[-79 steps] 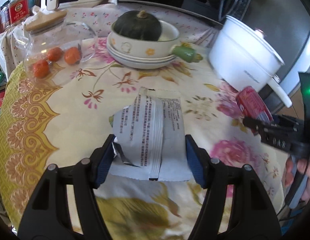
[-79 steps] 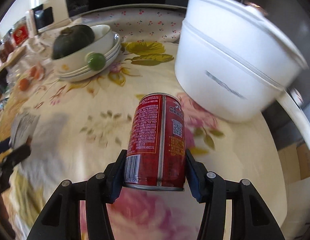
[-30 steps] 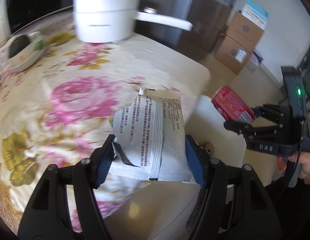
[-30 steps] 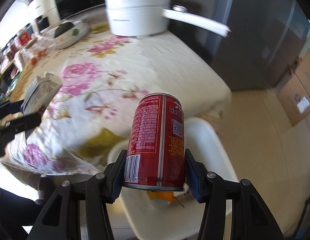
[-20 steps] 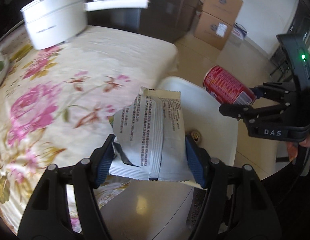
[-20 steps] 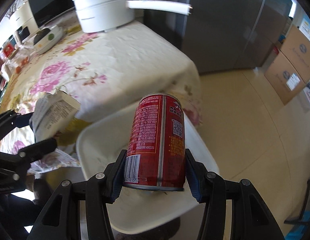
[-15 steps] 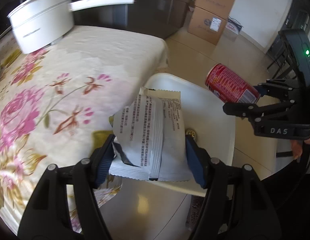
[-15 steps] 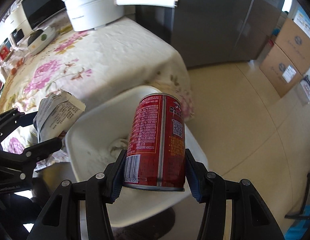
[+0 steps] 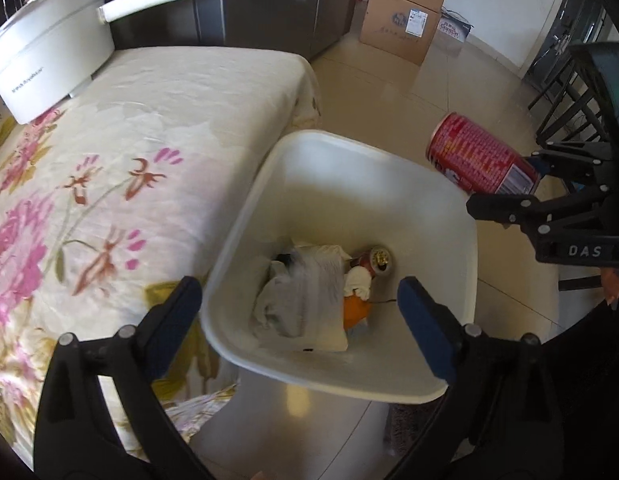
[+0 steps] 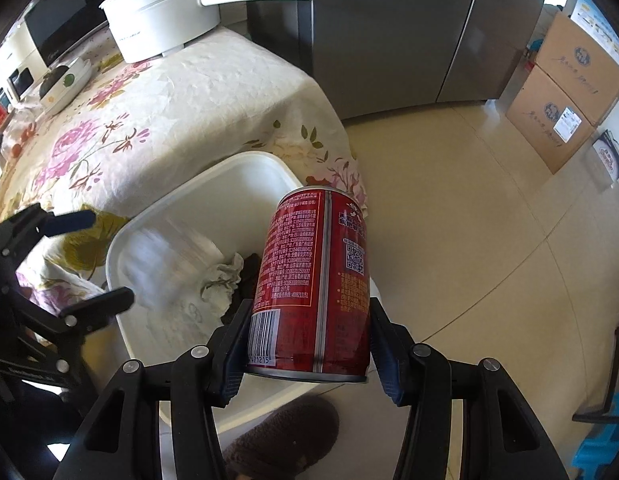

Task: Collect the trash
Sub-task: 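Open the left tool to drop the packet while the right tool drops the red can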

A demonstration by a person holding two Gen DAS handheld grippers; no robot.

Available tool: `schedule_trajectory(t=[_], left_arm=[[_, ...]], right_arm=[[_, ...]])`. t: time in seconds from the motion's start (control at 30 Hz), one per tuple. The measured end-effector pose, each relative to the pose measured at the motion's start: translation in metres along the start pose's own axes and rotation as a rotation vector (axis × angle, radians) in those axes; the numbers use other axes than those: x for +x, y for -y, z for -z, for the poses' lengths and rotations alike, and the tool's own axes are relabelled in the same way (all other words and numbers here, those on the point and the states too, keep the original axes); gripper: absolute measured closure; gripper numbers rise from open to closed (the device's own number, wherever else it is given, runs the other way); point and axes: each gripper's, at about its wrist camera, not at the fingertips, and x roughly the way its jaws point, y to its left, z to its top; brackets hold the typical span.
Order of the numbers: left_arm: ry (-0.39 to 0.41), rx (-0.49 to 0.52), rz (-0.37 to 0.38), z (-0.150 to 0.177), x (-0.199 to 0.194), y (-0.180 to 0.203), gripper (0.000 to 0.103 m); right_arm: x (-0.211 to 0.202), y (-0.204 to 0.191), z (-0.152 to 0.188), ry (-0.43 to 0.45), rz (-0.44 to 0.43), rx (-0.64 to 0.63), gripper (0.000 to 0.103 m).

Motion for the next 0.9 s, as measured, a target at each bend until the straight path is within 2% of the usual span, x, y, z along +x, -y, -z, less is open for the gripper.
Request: schedule_trajectory(t=[0.17, 0.47, 0.6, 0.67, 0.73, 0.9], left_arm=[[0.002, -0.072, -0.008, 0.006, -0.018, -0.024, 0.005], [0.010, -0.199, -0.056, 0.031, -0.046, -0.075, 0.004], [0.019, -0.228, -0.065, 0.043, -0.057, -0.087, 0.004], [0.029, -0.228, -0.075, 0.048, -0.063, -0.091, 0.000], [0.051, -0.222, -0.085, 0.049, -0.068, -0.090, 0.001], [0.074, -0.216, -0.096, 0.050, -0.078, -0.089, 0.001]], right_arm=[[0.010, -0.011, -0.003, -0.029, -0.009, -0.029, 0.048], [0.041, -0.042, -0.008, -0.131, 0.002, -0.095, 0.048], [0.043, -0.057, -0.009, -0.140, -0.002, -0.125, 0.048], [0.039, -0.063, -0.011, -0.132, -0.029, -0.125, 0.046], [0.034, -0.066, -0.014, -0.106, -0.028, -0.118, 0.028], [0.018, -0.068, -0.021, -0.067, -0.038, -0.091, 0.025]])
